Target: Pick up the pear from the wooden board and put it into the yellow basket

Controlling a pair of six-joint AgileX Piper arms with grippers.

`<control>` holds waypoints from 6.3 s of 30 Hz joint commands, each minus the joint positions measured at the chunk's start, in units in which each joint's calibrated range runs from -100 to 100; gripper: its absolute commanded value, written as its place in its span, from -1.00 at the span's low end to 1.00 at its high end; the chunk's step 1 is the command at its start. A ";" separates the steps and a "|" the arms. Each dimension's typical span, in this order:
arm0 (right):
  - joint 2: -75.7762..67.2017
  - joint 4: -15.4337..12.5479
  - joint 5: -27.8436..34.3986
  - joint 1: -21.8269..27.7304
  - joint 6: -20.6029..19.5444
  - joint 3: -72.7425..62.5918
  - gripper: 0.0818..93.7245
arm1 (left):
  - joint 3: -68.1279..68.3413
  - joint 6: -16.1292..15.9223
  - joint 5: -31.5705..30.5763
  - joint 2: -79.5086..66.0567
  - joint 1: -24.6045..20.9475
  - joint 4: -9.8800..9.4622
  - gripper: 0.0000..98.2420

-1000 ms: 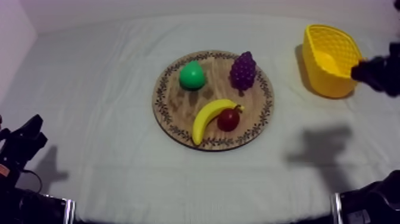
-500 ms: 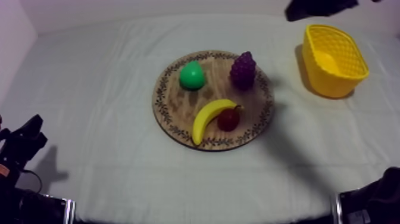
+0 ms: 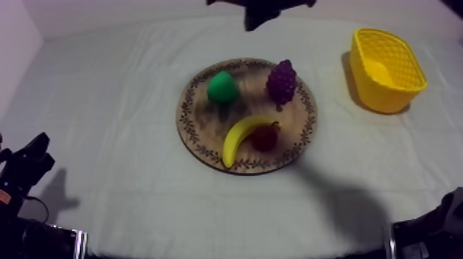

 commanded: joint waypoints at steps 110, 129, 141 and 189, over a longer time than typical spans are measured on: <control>1.27 5.31 -5.41 31.51 11.74 8.99 -0.23 | -0.02 -0.02 0.00 0.02 0.00 0.01 -1.00; 10.56 4.48 -9.96 33.25 13.53 17.04 0.53 | -0.02 -0.02 0.00 0.02 0.00 0.01 -1.00; -2.41 3.47 -9.31 33.43 14.55 14.93 0.35 | -0.02 -0.02 0.00 0.02 0.00 0.01 -1.00; -117.60 -4.19 -52.20 22.34 10.87 123.29 -0.99 | -0.02 -0.02 0.00 0.02 0.00 0.01 -1.00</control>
